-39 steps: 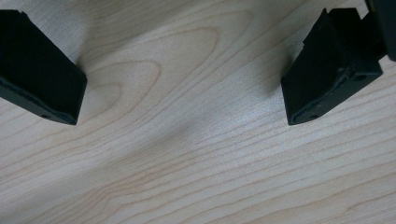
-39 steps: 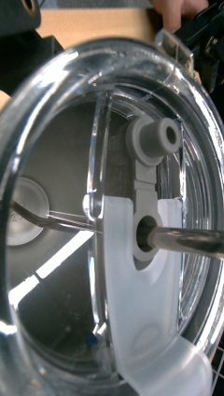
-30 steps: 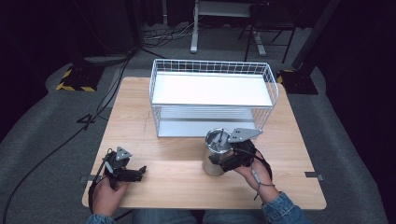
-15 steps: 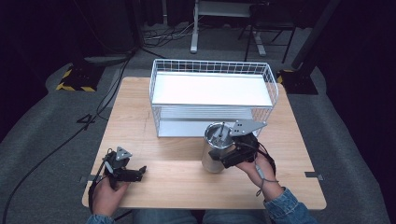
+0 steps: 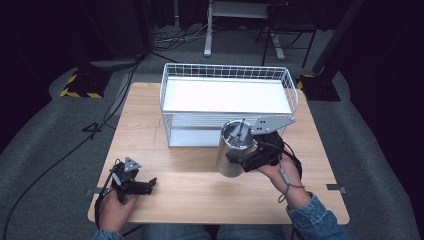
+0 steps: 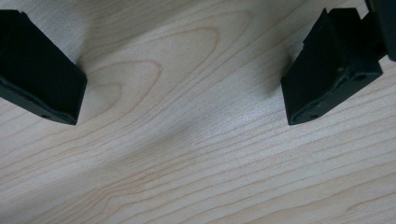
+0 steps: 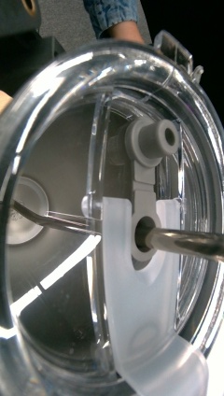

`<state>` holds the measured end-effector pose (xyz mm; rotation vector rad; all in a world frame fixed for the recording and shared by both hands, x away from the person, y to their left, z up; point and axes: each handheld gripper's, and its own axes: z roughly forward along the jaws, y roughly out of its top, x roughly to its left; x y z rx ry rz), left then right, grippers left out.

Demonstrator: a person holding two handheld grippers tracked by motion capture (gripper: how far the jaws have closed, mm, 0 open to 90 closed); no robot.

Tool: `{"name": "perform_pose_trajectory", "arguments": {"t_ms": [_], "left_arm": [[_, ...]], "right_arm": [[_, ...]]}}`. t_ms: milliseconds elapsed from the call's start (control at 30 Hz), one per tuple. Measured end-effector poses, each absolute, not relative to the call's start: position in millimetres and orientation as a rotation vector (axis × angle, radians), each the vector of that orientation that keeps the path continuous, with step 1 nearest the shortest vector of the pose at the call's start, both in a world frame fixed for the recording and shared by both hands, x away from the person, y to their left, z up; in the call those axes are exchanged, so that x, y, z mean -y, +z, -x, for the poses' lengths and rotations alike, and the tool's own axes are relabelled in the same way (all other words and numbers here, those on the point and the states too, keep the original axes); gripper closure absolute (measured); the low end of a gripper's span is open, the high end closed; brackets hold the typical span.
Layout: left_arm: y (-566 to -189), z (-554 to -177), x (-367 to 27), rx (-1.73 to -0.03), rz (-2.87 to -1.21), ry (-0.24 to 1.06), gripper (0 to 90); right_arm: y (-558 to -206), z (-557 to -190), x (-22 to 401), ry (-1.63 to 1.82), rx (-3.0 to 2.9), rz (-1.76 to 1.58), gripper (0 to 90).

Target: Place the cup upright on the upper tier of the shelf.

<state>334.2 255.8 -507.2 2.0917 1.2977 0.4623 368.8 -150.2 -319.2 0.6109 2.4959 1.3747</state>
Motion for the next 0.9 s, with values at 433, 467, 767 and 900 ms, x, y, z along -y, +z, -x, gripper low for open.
{"name": "perform_pose_trajectory", "arguments": {"t_ms": [433,467,767,900], "left_arm": [[-507.2,-334.2,-255.8,-1.298,-2.092,0.462,0.6],[-507.1,-334.1,-255.8,-1.299,-2.093,0.463,0.6],[-507.2,-334.2,-255.8,-1.297,-2.093,0.463,0.6],[-507.2,-334.2,-255.9,-1.297,-2.093,0.463,0.6]], "right_arm": [[-280.0,-372.3,158.5,1.397,-2.412,-0.606,3.8],[-277.6,-372.9,158.9,1.399,-2.410,-0.608,3.8],[-251.1,-384.7,162.9,1.405,-2.397,-0.643,3.8],[-239.0,-391.0,165.2,1.413,-2.380,-0.664,3.8]]}}
